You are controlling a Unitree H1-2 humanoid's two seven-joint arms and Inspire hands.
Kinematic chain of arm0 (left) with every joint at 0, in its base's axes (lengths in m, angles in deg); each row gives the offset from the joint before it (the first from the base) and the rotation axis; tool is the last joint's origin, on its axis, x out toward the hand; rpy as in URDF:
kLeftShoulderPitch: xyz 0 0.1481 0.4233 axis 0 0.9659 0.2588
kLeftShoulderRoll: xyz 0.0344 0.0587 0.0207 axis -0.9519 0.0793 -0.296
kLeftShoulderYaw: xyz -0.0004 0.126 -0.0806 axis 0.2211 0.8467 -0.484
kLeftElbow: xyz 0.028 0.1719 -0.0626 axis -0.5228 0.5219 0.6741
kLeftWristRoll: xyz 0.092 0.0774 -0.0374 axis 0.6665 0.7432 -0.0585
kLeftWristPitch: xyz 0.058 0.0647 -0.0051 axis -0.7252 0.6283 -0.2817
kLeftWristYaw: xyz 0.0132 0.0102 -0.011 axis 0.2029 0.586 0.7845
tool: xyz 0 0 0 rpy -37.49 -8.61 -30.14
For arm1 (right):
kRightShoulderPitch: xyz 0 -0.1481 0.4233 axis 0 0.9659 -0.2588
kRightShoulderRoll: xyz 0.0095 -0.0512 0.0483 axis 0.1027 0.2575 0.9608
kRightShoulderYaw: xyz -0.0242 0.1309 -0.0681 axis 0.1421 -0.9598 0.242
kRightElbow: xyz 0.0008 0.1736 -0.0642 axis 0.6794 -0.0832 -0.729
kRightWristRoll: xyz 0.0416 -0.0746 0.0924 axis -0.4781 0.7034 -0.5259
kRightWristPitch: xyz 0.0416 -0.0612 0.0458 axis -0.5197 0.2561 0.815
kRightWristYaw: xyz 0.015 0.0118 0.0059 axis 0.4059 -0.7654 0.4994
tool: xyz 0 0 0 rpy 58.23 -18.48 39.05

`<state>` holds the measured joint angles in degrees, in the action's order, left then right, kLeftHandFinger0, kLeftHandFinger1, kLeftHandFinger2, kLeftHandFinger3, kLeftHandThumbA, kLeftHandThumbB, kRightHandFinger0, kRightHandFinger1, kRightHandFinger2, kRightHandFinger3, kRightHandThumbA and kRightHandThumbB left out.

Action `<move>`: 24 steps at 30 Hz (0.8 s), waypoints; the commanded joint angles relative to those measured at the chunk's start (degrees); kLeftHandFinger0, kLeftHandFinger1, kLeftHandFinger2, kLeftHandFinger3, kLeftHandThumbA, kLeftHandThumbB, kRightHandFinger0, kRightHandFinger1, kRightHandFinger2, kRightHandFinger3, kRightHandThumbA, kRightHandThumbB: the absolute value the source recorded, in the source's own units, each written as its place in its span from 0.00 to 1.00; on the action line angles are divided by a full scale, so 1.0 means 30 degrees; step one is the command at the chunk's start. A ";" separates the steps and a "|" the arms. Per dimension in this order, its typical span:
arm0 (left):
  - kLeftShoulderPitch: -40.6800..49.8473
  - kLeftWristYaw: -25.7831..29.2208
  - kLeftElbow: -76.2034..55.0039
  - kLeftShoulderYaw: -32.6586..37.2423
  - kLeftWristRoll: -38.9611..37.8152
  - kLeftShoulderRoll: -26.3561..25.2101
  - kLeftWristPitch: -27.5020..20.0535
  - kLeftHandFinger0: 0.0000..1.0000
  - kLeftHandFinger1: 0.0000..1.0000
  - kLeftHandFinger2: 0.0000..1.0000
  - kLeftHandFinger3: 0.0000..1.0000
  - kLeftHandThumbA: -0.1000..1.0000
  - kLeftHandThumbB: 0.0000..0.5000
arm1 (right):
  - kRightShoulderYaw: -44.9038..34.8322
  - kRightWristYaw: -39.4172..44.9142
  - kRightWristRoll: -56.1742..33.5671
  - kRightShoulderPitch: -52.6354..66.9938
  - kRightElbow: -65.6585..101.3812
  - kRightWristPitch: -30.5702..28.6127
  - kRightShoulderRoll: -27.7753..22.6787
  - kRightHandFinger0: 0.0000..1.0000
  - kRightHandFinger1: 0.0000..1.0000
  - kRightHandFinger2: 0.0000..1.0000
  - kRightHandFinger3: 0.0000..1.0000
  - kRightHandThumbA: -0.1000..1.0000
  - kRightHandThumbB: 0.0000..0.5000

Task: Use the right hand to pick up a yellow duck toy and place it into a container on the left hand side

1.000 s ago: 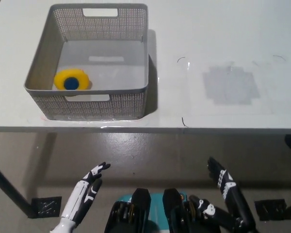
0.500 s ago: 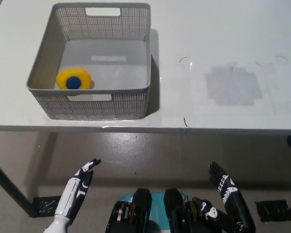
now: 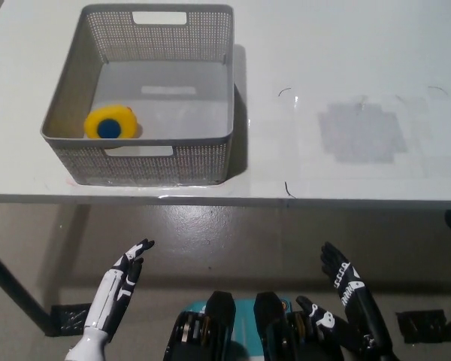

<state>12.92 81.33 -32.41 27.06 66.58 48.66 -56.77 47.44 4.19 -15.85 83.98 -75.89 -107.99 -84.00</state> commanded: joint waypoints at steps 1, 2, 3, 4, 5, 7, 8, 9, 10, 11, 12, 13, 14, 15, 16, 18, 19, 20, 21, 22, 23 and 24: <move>-0.0065 0.0407 -0.0633 -0.0048 -0.0262 -0.0190 -0.0607 1.00 1.00 1.00 1.00 1.00 1.00 | -0.0096 -0.0011 0.0229 -0.0483 0.0056 -0.1092 0.0125 1.00 1.00 1.00 1.00 1.00 0.72; -0.0041 0.0423 -0.0653 -0.0044 -0.0253 -0.0203 -0.0607 1.00 1.00 1.00 1.00 1.00 1.00 | -0.0073 -0.0014 0.0271 -0.0489 0.0042 -0.1092 0.0114 1.00 1.00 1.00 1.00 1.00 0.72; -0.0012 0.0433 -0.0679 -0.0019 -0.0273 -0.0165 -0.0607 1.00 1.00 1.00 1.00 1.00 1.00 | -0.0059 -0.0027 0.0348 -0.0486 0.0065 -0.1091 0.0056 1.00 1.00 1.00 1.00 1.00 0.73; 0.0001 0.0457 -0.0693 -0.0006 -0.0269 -0.0144 -0.0607 1.00 1.00 1.00 1.00 1.00 1.00 | -0.0041 0.0008 0.0348 -0.0475 0.0095 -0.1091 0.0027 1.00 1.00 1.00 1.00 1.00 0.75; 0.0019 0.0527 -0.0689 0.0003 -0.0213 -0.0124 -0.0607 1.00 1.00 1.00 1.00 1.00 1.00 | -0.0009 0.0098 0.0305 -0.0476 0.0126 -0.1091 -0.0012 1.00 1.00 1.00 1.00 1.00 0.77; 0.0012 0.0535 -0.0657 -0.0033 -0.0190 -0.0155 -0.0607 1.00 1.00 1.00 1.00 1.00 1.00 | 0.0037 0.0132 0.0328 -0.0582 0.0113 -0.1091 -0.0006 1.00 1.00 1.00 1.00 1.00 0.77; 0.0006 0.0509 -0.0665 -0.0058 -0.0210 -0.0165 -0.0607 1.00 1.00 1.00 1.00 1.00 1.00 | 0.0055 0.0139 0.0310 -0.0644 0.0093 -0.1091 0.0022 1.00 1.00 1.00 1.00 1.00 0.77; -0.0062 0.0524 -0.0681 -0.0067 -0.0192 -0.0179 -0.0607 1.00 1.00 1.00 1.00 1.00 1.00 | 0.0056 0.0146 0.0286 -0.0731 0.0085 -0.1091 0.0029 1.00 1.00 1.00 1.00 1.00 0.77; -0.0102 0.0525 -0.0654 -0.0068 -0.0205 -0.0176 -0.0607 1.00 1.00 1.00 1.00 1.00 1.00 | 0.0066 0.0161 0.0298 -0.0767 0.0078 -0.1091 0.0007 1.00 1.00 1.00 1.00 1.00 0.77; -0.0112 0.0513 -0.0630 -0.0071 -0.0227 -0.0135 -0.0607 1.00 1.00 1.00 1.00 1.00 1.00 | 0.0062 0.0143 0.0360 -0.0791 0.0063 -0.1091 -0.0029 1.00 1.00 1.00 1.00 1.00 0.78; -0.0097 0.0487 -0.0649 -0.0075 -0.0263 -0.0107 -0.0607 1.00 1.00 1.00 1.00 1.00 1.00 | 0.0063 0.0131 0.0409 -0.0805 0.0086 -0.1091 -0.0051 1.00 1.00 1.00 1.00 1.00 0.78; -0.0094 0.0487 -0.0659 -0.0071 -0.0265 -0.0109 -0.0607 1.00 1.00 1.00 1.00 1.00 1.00 | 0.0081 0.0190 0.0346 -0.0813 0.0110 -0.1089 -0.0057 1.00 1.00 1.00 1.00 1.00 0.76; -0.0088 0.0470 -0.0676 -0.0090 -0.0270 -0.0111 -0.0607 1.00 1.00 1.00 1.00 1.00 1.00 | 0.0120 0.0300 0.0250 -0.0851 0.0125 -0.1088 -0.0070 1.00 1.00 1.00 1.00 1.00 0.72; -0.0090 0.0462 -0.0670 -0.0120 -0.0278 -0.0108 -0.0607 1.00 1.00 1.00 1.00 1.00 1.00 | 0.0152 0.0324 0.0309 -0.0905 0.0109 -0.1090 -0.0089 1.00 1.00 1.00 1.00 1.00 0.70; -0.0100 0.0478 -0.0648 -0.0130 -0.0279 -0.0108 -0.0607 1.00 1.00 1.00 1.00 1.00 1.00 | 0.0164 0.0289 0.0421 -0.0935 0.0091 -0.1091 -0.0098 1.00 1.00 1.00 1.00 1.00 0.69; -0.0095 0.0500 -0.0603 -0.0087 -0.0238 -0.0130 -0.0607 1.00 1.00 1.00 1.00 1.00 1.00 | 0.0186 0.0196 0.0620 -0.0990 0.0023 -0.1091 -0.0095 1.00 1.00 1.00 1.00 1.00 0.73; -0.0099 0.0426 -0.0569 -0.0083 -0.0306 -0.0118 -0.0607 1.00 1.00 1.00 1.00 1.00 1.00 | 0.0199 0.0188 0.0671 -0.1005 -0.0014 -0.1091 -0.0113 1.00 1.00 1.00 1.00 1.00 0.74; -0.0102 0.0346 -0.0563 -0.0094 -0.0382 -0.0077 -0.0607 1.00 1.00 1.00 1.00 1.00 1.00 | 0.0207 0.0152 0.0771 -0.1001 -0.0021 -0.1091 -0.0147 1.00 1.00 1.00 1.00 1.00 0.72; -0.0105 0.0350 -0.0578 -0.0096 -0.0374 -0.0060 -0.0607 1.00 1.00 1.00 1.00 1.00 1.00 | 0.0206 0.0117 0.0830 -0.1001 -0.0025 -0.1091 -0.0159 1.00 1.00 1.00 1.00 1.00 0.72; -0.0124 0.0389 -0.0564 -0.0093 -0.0324 -0.0027 -0.0607 1.00 1.00 1.00 1.00 1.00 1.00 | 0.0197 0.0089 0.0881 -0.0998 -0.0013 -0.1091 -0.0189 1.00 1.00 1.00 1.00 1.00 0.70; -0.0189 0.0438 -0.0507 -0.0123 -0.0279 0.0004 -0.0607 1.00 1.00 1.00 1.00 1.00 1.00 | 0.0188 0.0097 0.0895 -0.1059 -0.0023 -0.1091 -0.0219 1.00 1.00 1.00 1.00 1.00 0.70; -0.0310 0.0478 -0.0440 -0.0174 -0.0245 -0.0005 -0.0607 1.00 1.00 1.00 1.00 1.00 1.00 | 0.0163 0.0058 0.0930 -0.1216 -0.0110 -0.1091 -0.0204 1.00 1.00 1.00 1.00 1.00 0.70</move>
<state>13.15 81.38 -32.62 27.00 66.24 48.67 -56.77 47.81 4.38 -14.20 82.30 -76.23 -108.31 -84.51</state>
